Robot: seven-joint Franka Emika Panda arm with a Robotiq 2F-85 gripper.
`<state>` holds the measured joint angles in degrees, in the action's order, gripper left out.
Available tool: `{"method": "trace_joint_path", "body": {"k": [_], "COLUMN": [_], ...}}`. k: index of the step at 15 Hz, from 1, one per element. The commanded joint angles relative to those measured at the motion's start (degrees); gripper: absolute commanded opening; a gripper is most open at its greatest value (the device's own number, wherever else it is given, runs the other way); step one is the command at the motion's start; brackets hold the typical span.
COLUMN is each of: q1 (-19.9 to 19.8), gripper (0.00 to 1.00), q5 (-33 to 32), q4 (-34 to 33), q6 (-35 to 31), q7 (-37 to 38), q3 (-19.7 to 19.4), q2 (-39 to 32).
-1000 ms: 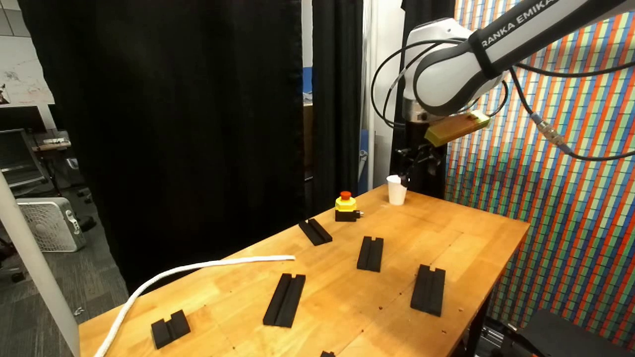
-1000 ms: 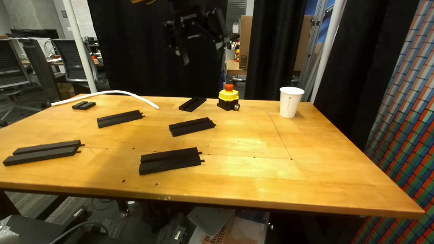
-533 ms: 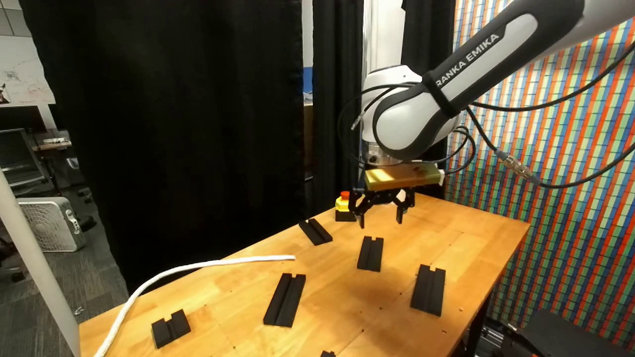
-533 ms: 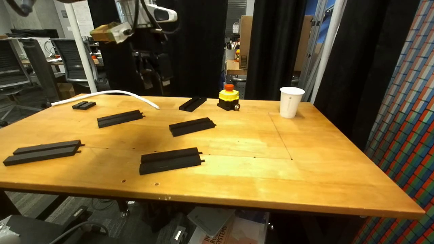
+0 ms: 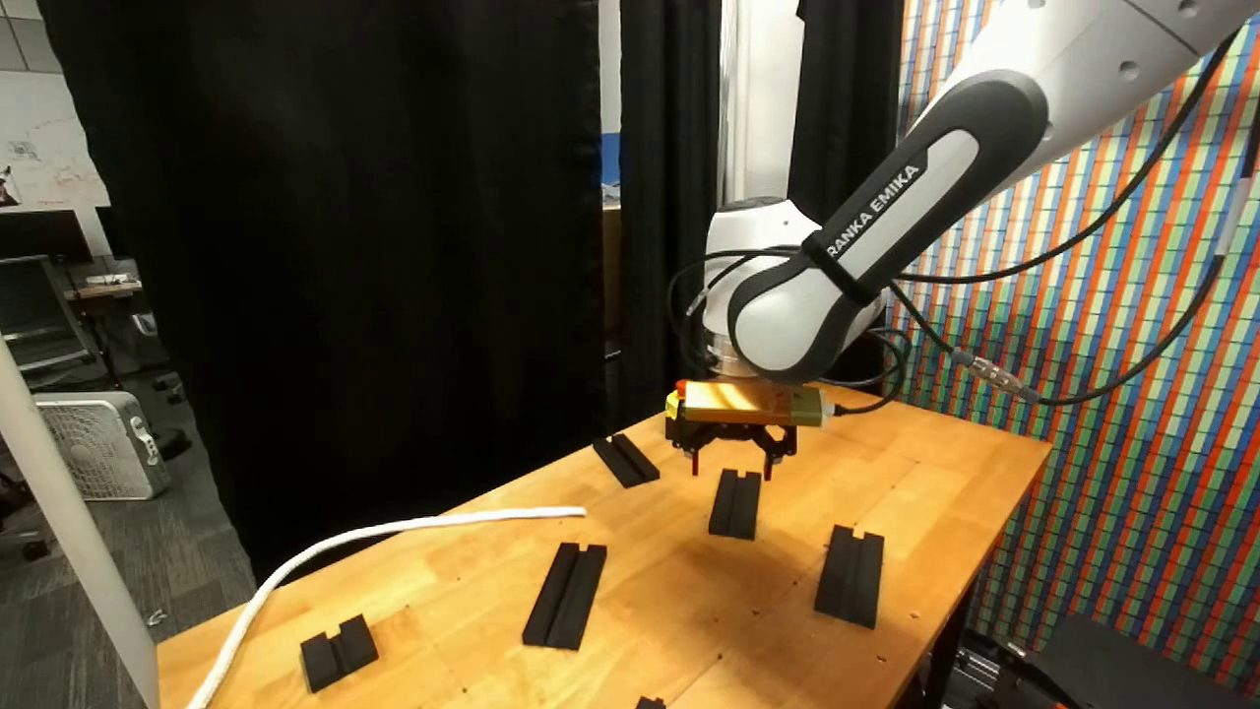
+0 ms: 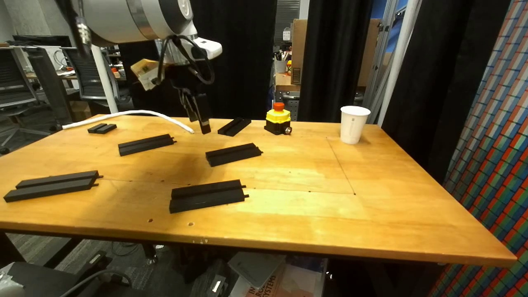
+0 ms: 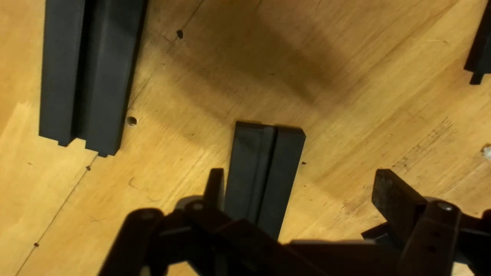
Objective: Arrange the black objects on the table
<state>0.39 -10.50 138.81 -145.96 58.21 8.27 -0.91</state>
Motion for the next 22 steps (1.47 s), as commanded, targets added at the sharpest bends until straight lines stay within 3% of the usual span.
{"method": "trace_joint_path", "body": {"k": [1,9,20,21,22], "q1": [1.1,3.6,5.9,5.9,6.0], "gripper": [1.00,1.00,0.99,0.74,0.74], "q5": [-1.0,1.8,2.8,3.2,3.8], "q4": [-3.2,-8.7,-8.1,-8.0,-7.9], "q6": [-3.2,-5.0,-5.3,-5.5,-5.8], "q7": [1.0,-0.7,-0.5,-0.4,-0.5], "q3": [-3.2,-7.9,-10.2,-10.1,-10.0], "q2": [-5.7,-15.5,-16.8,-16.9,-17.1]}}
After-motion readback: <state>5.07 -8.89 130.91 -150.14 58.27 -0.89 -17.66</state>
